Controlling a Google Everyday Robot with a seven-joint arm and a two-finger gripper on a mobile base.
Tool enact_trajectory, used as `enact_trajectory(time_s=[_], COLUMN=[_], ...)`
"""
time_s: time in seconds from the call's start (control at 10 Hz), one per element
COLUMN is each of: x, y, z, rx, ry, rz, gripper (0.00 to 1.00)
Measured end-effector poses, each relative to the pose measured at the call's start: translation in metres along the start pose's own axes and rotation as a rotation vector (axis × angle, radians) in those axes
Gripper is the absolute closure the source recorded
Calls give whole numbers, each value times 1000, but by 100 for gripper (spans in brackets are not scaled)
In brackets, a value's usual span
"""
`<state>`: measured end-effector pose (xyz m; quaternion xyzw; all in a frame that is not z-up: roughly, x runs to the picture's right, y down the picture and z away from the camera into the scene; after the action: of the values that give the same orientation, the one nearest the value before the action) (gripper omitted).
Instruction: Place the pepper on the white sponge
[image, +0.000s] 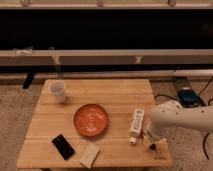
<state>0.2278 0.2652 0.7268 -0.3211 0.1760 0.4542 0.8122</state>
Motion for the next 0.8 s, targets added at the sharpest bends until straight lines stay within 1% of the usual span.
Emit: enact_trajectory(time_s=[0.1,0.2,0.3,0.5,0.7,0.8], x=[-6,-13,-25,-40,-65,-77], y=[9,18,35,62,99,115], z=[-18,-29,-47,-67,-79,-81], rx=[16,27,44,60,64,61], ry=[0,0,3,-3,-26,-38], rz=[-27,-54,-96,-151,-228,-259], gripper=[100,100,100,100,100,100])
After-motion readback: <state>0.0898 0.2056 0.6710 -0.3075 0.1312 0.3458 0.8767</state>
